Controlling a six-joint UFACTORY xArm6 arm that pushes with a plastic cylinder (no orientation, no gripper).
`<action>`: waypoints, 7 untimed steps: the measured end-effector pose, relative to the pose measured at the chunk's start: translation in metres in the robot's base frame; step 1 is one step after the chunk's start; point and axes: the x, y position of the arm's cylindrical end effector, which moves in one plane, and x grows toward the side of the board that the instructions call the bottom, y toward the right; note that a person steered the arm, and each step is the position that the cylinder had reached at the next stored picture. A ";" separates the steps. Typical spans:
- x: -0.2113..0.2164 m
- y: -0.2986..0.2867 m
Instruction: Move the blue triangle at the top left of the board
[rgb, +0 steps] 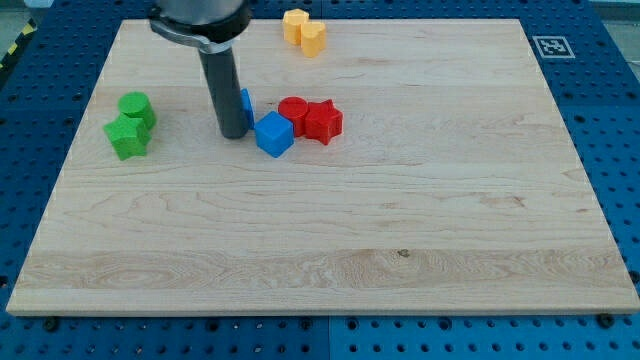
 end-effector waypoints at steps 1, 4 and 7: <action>-0.009 0.018; -0.058 -0.067; -0.114 -0.025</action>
